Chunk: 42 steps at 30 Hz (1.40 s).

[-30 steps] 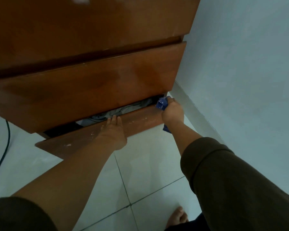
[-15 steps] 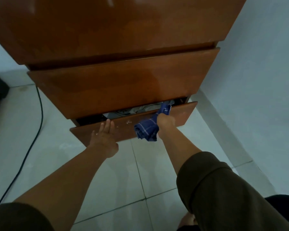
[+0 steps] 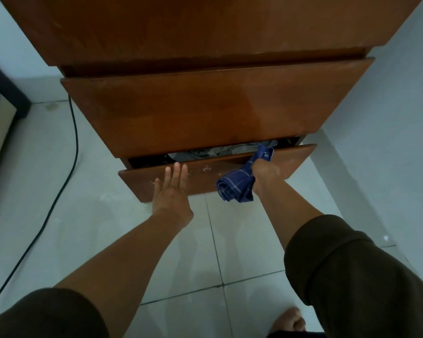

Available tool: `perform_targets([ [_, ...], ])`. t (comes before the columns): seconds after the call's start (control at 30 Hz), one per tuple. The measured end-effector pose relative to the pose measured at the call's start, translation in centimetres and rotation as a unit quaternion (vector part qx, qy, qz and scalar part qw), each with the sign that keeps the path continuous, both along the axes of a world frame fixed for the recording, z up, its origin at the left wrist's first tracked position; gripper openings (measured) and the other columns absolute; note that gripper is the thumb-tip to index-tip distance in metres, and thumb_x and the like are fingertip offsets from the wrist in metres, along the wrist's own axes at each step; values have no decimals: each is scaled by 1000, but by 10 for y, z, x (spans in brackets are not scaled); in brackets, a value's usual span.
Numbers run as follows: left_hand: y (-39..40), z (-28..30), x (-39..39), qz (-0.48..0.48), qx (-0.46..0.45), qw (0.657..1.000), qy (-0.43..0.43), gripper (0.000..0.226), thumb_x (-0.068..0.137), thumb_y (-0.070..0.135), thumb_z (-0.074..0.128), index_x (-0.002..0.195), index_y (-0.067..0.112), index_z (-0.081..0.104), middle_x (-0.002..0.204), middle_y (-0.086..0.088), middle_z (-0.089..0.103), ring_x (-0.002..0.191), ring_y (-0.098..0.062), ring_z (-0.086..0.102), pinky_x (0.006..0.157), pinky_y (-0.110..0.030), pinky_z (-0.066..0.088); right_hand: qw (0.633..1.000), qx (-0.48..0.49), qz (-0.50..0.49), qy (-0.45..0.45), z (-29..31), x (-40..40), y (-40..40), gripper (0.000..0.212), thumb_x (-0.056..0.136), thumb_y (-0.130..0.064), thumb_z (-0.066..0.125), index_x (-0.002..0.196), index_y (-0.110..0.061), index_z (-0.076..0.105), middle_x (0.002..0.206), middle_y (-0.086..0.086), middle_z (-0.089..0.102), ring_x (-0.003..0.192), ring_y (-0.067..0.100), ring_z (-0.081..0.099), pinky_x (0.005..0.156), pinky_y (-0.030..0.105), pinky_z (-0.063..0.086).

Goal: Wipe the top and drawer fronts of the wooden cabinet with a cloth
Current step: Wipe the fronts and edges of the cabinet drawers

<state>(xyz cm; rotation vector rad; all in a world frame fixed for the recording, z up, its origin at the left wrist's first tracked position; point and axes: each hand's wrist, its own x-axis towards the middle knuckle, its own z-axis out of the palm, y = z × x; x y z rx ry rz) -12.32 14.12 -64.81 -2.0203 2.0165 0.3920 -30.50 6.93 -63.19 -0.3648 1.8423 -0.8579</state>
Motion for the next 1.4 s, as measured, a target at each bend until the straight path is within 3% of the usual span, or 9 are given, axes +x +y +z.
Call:
perform_targets([
  [0.2,-19,3,3,-2,4,1000,-3,97,85,19,53,147,14,-22,156,-5,-25,145,-25,-17,118,-43,1,1000,-2,26,5,-4,0,-10,37,97,-15,46,132,-1,47,101,13,55,100,30,59,93,41,50],
  [0.63,-28,-4,7,-7,1,1000,3,99,86,17,54,145,14,-26,155,-6,-27,144,-26,-19,117,-44,0,998,-9,49,31,-10,-1,-22,35,96,-12,44,130,-2,47,119,15,59,107,30,59,98,42,49],
  [0.8,-30,6,21,-37,11,999,15,95,87,14,51,146,17,-24,156,-2,-24,145,-21,-16,117,-44,1,988,-33,82,126,-7,9,-6,34,96,-9,46,128,2,49,104,13,55,91,26,53,80,34,44],
  [0.9,-30,14,37,-67,3,998,3,87,89,15,46,148,17,-19,158,1,-16,147,-17,-9,118,-44,5,966,-69,126,217,-1,27,12,32,96,-6,46,126,0,52,98,13,60,76,19,47,73,25,35],
  [1.03,-26,25,75,-61,-29,997,-46,81,90,23,47,151,13,-6,159,-3,4,147,-20,5,119,-41,12,922,-204,165,284,-3,57,36,45,92,-4,48,137,-14,46,128,11,52,111,26,52,81,20,33],
  [1.13,-21,31,106,-35,-14,999,-36,77,93,21,45,151,13,-4,160,-5,2,146,-22,8,119,-39,15,898,-266,175,303,-8,84,43,57,89,-1,50,141,-22,41,138,11,41,119,25,45,84,19,31],
  [1.2,-17,30,122,3,-8,1000,0,74,95,19,44,151,15,-3,160,-4,0,147,-21,7,119,-36,16,868,-319,190,330,-11,105,44,60,85,1,56,140,-19,45,132,14,44,113,28,49,84,22,38],
  [1.27,-16,24,136,33,-18,998,44,71,95,14,42,151,17,-2,160,-1,0,147,-19,4,119,-34,15,825,-379,214,362,-20,128,44,59,77,3,63,133,-10,53,120,18,53,99,32,57,80,33,51],
  [1.4,-14,5,153,33,-60,991,116,72,94,4,41,152,21,2,160,5,2,147,-16,5,118,-30,15,752,-418,289,419,-47,168,46,59,66,-2,77,123,-6,61,107,20,62,86,35,62,69,40,54],
])
